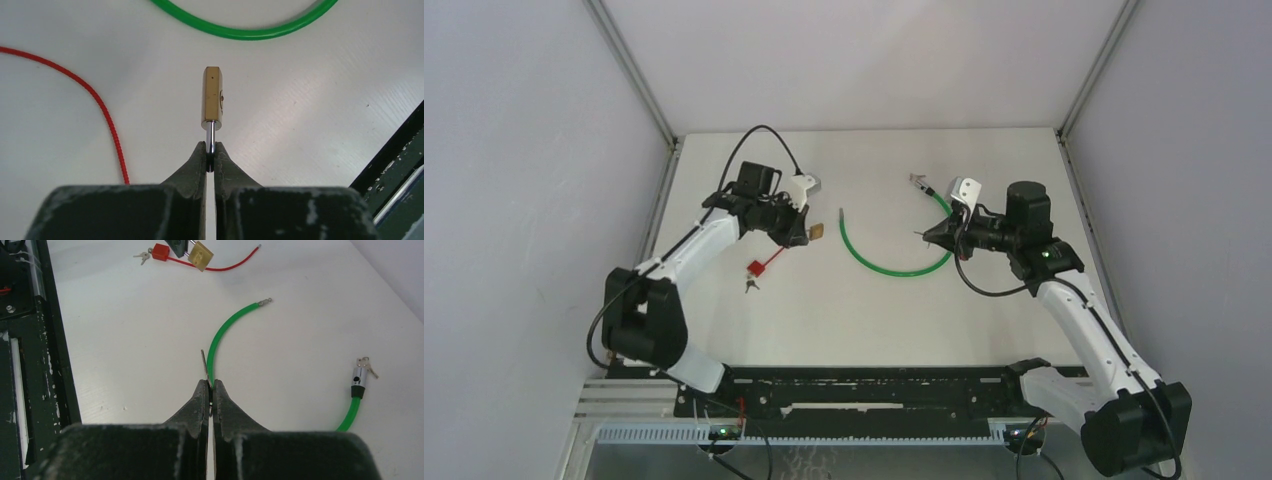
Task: Lock with the key
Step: Place the lock at the center of the board.
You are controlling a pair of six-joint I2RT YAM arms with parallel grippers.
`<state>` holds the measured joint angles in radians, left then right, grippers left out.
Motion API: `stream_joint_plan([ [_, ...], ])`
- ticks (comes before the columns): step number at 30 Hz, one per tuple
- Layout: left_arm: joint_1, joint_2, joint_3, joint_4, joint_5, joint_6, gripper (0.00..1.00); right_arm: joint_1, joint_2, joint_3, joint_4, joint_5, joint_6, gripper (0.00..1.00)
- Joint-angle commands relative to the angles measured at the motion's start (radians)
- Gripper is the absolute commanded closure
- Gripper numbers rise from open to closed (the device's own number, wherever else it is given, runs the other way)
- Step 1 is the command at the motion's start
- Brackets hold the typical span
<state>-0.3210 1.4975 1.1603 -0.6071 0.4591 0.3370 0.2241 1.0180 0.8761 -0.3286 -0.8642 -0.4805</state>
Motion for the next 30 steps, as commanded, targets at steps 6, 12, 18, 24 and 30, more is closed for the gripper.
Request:
stream_joint_plan([
  [6,0.084,0.213,0.101,0.039,0.175,-0.111,0.91,0.012,0.017,0.032,0.039,0.005,0.02,1.0],
  [12,0.087,0.292,0.134,0.04,0.194,-0.127,0.87,0.016,0.025,0.032,0.037,-0.005,0.023,1.0],
  [18,0.088,0.357,0.172,0.024,0.223,-0.139,0.85,0.071,0.053,0.029,0.043,0.021,0.015,1.0],
  [24,0.093,0.383,0.169,0.027,0.201,-0.134,0.85,0.123,0.088,0.027,0.042,0.038,0.004,1.0],
  [30,0.104,0.377,0.167,0.043,0.161,-0.127,0.75,0.198,0.137,0.026,0.076,0.078,0.04,1.0],
])
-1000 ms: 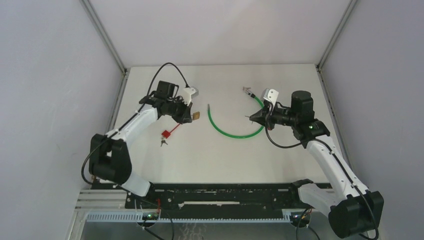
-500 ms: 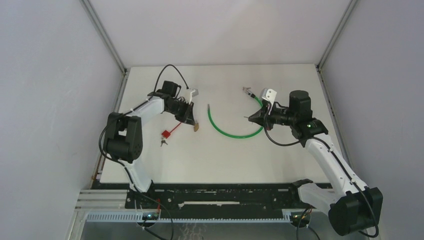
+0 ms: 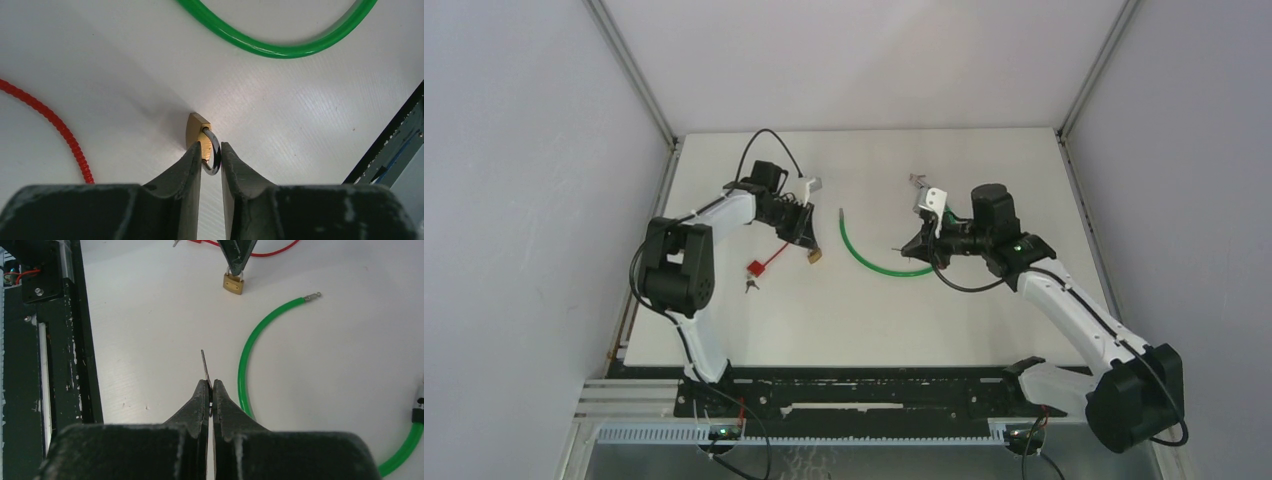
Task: Lock with the key
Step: Place the lock at the center of the board, then place the key at the center of the board.
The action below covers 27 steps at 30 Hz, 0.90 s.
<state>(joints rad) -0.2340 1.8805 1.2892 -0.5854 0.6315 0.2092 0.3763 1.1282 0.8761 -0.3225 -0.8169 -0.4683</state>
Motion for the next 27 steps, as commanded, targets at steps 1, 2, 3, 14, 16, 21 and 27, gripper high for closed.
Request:
stream_joint_plan([
  [1,0.02,-0.011,0.039,0.018,-0.011,0.005,0.71,0.062,0.041,0.027,0.084,0.044,0.042,1.0],
  [2,0.022,-0.02,0.038,0.017,-0.008,0.009,0.68,0.083,0.059,0.027,0.099,0.06,0.059,1.0],
  [3,0.025,-0.031,0.035,0.016,-0.005,0.015,0.64,0.102,0.077,0.026,0.119,0.078,0.08,1.0],
  [14,0.102,-0.206,-0.009,-0.021,0.018,0.077,0.34,0.3,0.417,0.156,0.262,0.153,0.266,1.0],
  [16,0.138,-0.249,-0.02,-0.012,-0.018,0.07,0.3,0.333,0.488,0.198,0.28,0.156,0.295,0.99],
  [21,0.249,-0.347,-0.059,0.049,-0.123,0.018,0.23,0.414,0.679,0.343,0.252,0.192,0.352,0.97],
  [27,0.38,-0.438,-0.086,0.113,-0.124,-0.056,0.2,0.453,0.834,0.47,0.222,0.21,0.386,0.97],
])
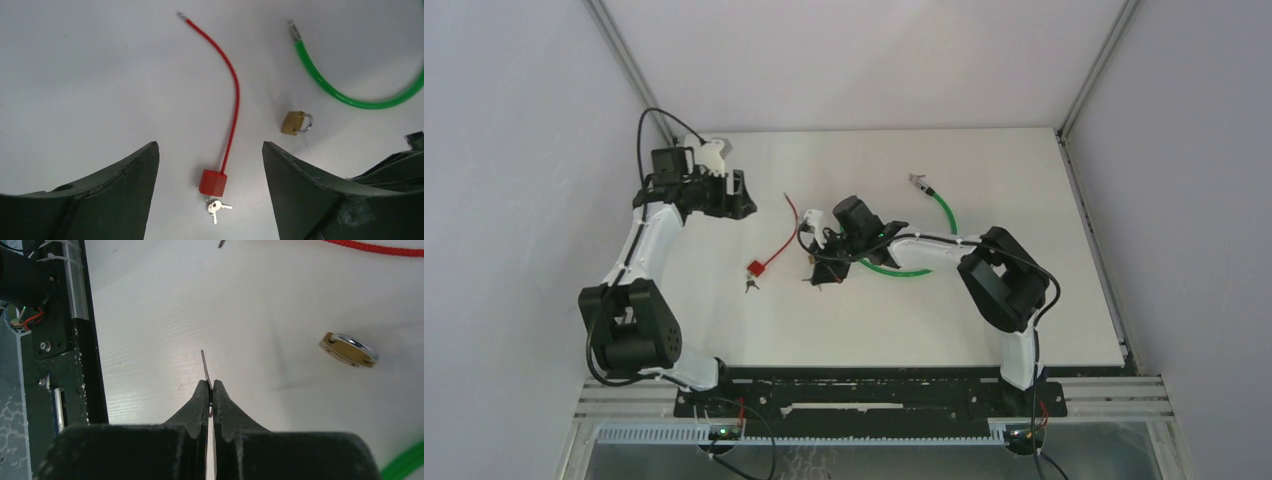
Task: Lock with the key
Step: Place the key at the center of the board.
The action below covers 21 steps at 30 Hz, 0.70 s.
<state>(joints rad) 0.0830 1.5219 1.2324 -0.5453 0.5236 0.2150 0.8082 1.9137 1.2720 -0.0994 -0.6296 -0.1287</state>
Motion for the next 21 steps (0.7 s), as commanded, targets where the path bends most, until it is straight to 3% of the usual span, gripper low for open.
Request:
stream_joint_plan([
  [1,0.077,-0.09,-0.033,0.078,-0.012,-0.066,0.2,0.026,0.067,0.092,-0.011,0.029,0.047,0.97],
  [7,0.083,-0.147,-0.069,0.092,0.032,-0.051,0.13,0.03,0.161,0.202,-0.088,0.065,0.035,0.96],
  [10,0.083,-0.185,-0.099,0.123,0.005,-0.051,0.09,0.019,0.178,0.241,-0.133,0.076,0.016,0.9],
  [12,0.084,-0.199,-0.115,0.139,-0.041,-0.048,0.08,0.005,0.179,0.258,-0.159,0.073,0.01,0.81],
  [18,0.083,-0.208,-0.155,0.164,-0.068,-0.034,0.07,-0.05,0.117,0.246,-0.19,0.046,-0.012,0.37],
  [21,0.083,-0.214,-0.195,0.181,-0.019,-0.004,0.07,-0.069,0.054,0.225,-0.207,0.034,-0.036,0.28],
])
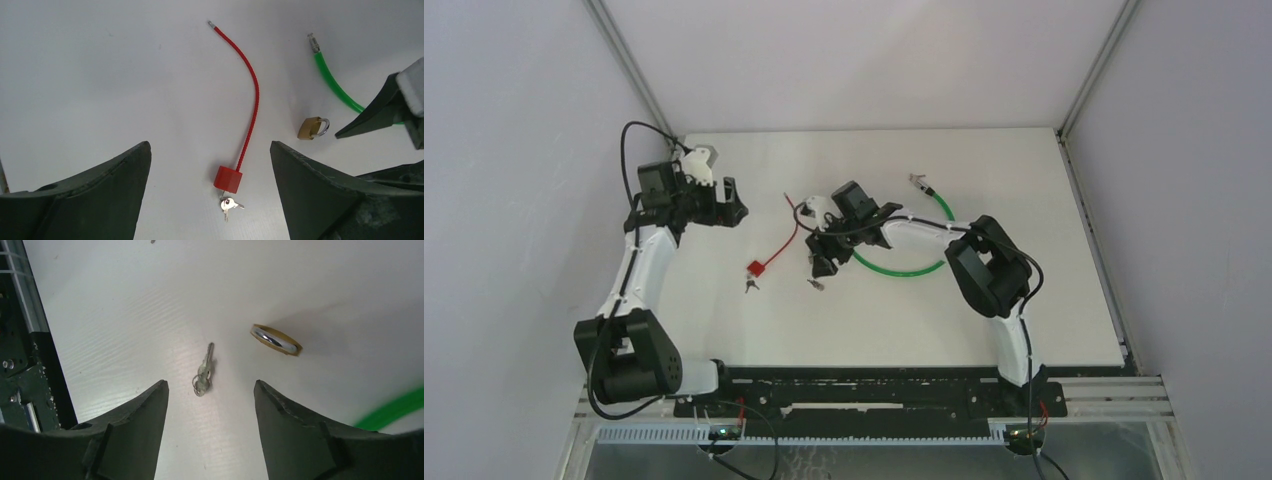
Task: Lock with the key
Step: Place the key at the center of the board.
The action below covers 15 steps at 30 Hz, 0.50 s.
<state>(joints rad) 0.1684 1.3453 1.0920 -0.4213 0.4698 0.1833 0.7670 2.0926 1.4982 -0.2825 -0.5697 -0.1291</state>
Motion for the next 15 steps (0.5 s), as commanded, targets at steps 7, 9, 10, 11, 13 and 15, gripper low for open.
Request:
stream_joint_plan([
  [7,-0.019,-0.018,-0.134,0.011,0.06,0.162,0.07,-0.097,-0.298,-0.078,-0.1,-0.026,-0.123,0.26],
  [9,-0.043,-0.006,-0.153,0.002,0.005,0.199,0.07,-0.123,-0.354,-0.104,-0.113,-0.009,-0.139,0.26],
  [10,-0.055,0.003,-0.158,-0.009,-0.017,0.217,0.07,-0.138,-0.382,-0.116,-0.114,0.0,-0.14,0.26],
  [11,-0.066,0.016,-0.16,-0.017,-0.039,0.23,0.07,-0.155,-0.407,-0.128,-0.114,0.005,-0.136,0.26],
  [13,-0.082,0.042,-0.164,-0.032,-0.066,0.25,0.07,-0.193,-0.464,-0.154,-0.111,0.0,-0.126,0.26],
  [15,-0.087,0.069,-0.162,-0.044,-0.084,0.262,0.08,-0.238,-0.535,-0.187,-0.092,-0.017,-0.105,0.25],
])
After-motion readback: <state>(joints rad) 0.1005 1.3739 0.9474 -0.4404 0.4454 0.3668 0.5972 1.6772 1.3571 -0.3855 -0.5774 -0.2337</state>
